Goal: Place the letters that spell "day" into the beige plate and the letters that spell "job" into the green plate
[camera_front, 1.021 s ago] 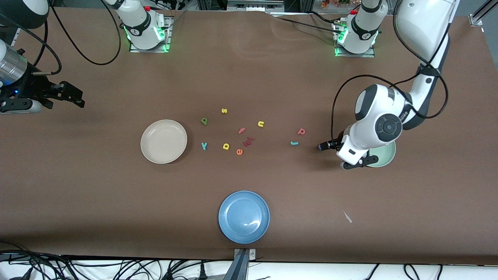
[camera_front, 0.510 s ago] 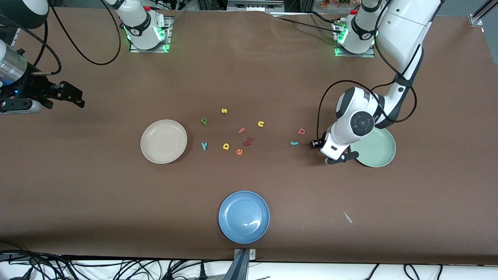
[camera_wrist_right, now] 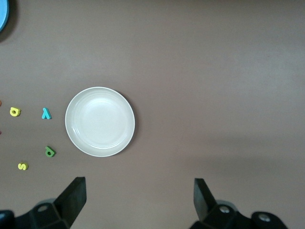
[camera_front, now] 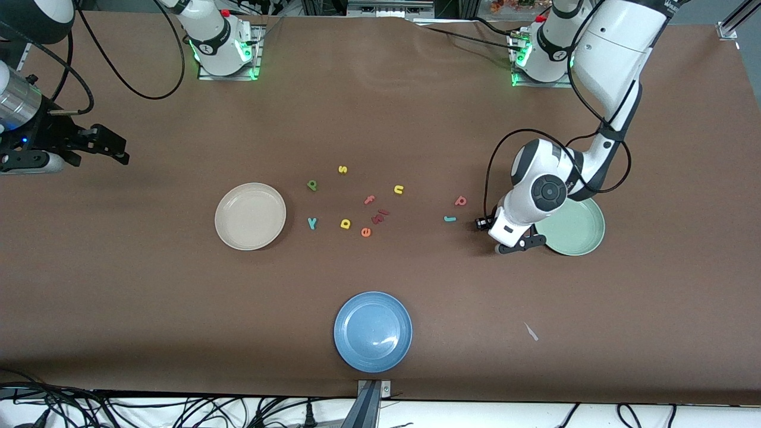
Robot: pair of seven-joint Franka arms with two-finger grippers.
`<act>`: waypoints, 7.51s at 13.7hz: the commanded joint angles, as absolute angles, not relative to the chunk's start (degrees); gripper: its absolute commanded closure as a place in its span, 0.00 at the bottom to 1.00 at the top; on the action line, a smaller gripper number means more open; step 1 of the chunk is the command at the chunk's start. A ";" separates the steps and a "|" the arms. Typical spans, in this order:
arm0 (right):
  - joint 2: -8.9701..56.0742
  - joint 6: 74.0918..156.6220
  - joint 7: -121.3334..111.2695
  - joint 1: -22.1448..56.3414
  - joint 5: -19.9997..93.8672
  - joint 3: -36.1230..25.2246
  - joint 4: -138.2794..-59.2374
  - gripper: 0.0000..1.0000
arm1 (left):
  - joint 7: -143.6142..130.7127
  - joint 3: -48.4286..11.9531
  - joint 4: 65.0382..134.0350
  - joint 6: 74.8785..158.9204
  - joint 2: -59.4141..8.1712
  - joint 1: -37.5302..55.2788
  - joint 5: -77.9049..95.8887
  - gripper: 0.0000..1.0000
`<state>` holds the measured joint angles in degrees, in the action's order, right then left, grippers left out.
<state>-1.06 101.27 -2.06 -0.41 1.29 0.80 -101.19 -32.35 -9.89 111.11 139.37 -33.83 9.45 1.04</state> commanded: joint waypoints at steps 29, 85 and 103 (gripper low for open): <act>18.88 125.59 63.96 30.04 0.88 1.76 -114.70 0.16 | -5.27 -11.85 105.21 122.52 -30.07 -9.67 -10.99 0.00; 25.58 128.42 49.31 30.32 2.64 -8.98 -113.83 0.00 | -4.39 -28.39 104.59 113.64 -32.60 -25.65 -18.72 0.83; 37.53 132.71 32.61 31.29 3.16 -1.59 -99.23 0.29 | -58.55 -36.91 94.15 114.08 -39.79 -10.40 -15.82 0.00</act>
<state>37.16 131.41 33.86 31.58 2.09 -2.64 -99.54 -47.98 -37.53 99.29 114.64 -35.48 -14.29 -16.62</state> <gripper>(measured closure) 0.203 0.000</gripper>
